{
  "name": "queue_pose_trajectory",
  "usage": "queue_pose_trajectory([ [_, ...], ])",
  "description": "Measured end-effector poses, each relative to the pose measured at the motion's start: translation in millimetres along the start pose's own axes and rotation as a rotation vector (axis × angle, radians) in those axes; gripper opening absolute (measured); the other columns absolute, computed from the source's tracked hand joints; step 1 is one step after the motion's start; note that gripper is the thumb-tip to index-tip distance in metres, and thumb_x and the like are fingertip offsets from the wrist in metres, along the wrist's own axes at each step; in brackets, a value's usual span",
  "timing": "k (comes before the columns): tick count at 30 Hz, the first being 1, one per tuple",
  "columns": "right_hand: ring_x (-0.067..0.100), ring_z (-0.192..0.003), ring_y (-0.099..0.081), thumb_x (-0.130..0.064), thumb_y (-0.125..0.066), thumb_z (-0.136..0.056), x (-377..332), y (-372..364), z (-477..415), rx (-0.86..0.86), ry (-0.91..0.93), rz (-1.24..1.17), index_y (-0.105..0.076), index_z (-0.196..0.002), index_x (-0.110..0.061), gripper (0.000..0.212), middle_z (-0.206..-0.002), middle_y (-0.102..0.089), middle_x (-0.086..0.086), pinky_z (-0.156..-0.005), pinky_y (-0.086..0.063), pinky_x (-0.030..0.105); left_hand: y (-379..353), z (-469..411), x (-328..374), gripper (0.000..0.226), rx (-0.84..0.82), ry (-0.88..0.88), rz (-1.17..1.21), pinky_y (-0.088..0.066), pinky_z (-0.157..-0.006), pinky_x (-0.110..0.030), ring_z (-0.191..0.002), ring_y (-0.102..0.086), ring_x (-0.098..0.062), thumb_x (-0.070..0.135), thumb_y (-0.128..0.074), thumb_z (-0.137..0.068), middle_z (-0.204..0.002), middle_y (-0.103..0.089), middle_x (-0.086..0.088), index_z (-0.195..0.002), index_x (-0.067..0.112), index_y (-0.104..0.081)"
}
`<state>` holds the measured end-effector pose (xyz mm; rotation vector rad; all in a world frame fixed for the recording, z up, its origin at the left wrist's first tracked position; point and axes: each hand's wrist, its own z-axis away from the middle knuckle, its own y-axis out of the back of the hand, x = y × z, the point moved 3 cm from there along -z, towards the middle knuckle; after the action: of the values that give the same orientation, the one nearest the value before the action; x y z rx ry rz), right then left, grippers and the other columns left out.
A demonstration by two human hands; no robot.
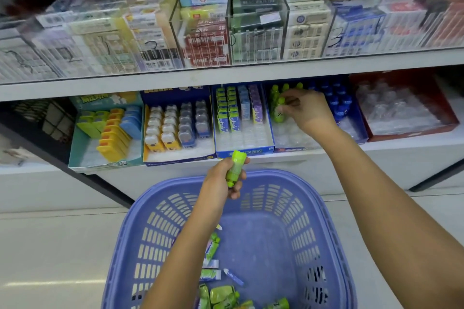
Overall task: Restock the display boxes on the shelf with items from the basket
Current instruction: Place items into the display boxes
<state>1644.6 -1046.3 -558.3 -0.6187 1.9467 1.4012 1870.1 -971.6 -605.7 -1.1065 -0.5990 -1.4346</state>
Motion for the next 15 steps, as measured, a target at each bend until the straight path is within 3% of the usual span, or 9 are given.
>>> queue_pose_trajectory([
  [5,0.009,-0.081,-0.058,-0.016,-0.073,-0.080,2,-8,1,-0.026,-0.024,0.090,-0.067,-0.110,-0.008,0.032,-0.103,-0.071,0.009,-0.071,-0.041,0.015,0,-8,-4,0.037,-0.009,0.007,0.010,-0.027,-0.036,-0.016,-0.038,-0.038,-0.006,0.011,-0.027,-0.099,-0.058,-0.057,0.002,-0.098,0.010,-0.064],
  [10,0.010,-0.081,-0.060,-0.017,-0.074,-0.079,0,-15,2,-0.005,-0.058,0.107,-0.068,-0.108,-0.007,0.032,-0.100,-0.071,0.011,-0.074,-0.042,0.016,2,-2,-3,0.010,-0.008,-0.118,-0.109,-0.035,-0.044,-0.018,-0.049,-0.043,-0.006,0.018,-0.055,-0.094,-0.072,-0.067,0.001,-0.097,0.012,-0.061],
  [15,0.026,-0.096,-0.064,-0.016,-0.073,-0.079,-4,-5,1,-0.106,-0.091,0.155,-0.064,-0.112,-0.007,0.036,-0.106,-0.067,0.014,-0.076,-0.044,0.023,4,7,5,0.011,0.090,-0.181,-0.116,-0.036,-0.047,-0.018,-0.048,-0.042,-0.006,0.017,-0.060,-0.091,-0.059,-0.059,0.005,-0.082,0.011,-0.059],
])
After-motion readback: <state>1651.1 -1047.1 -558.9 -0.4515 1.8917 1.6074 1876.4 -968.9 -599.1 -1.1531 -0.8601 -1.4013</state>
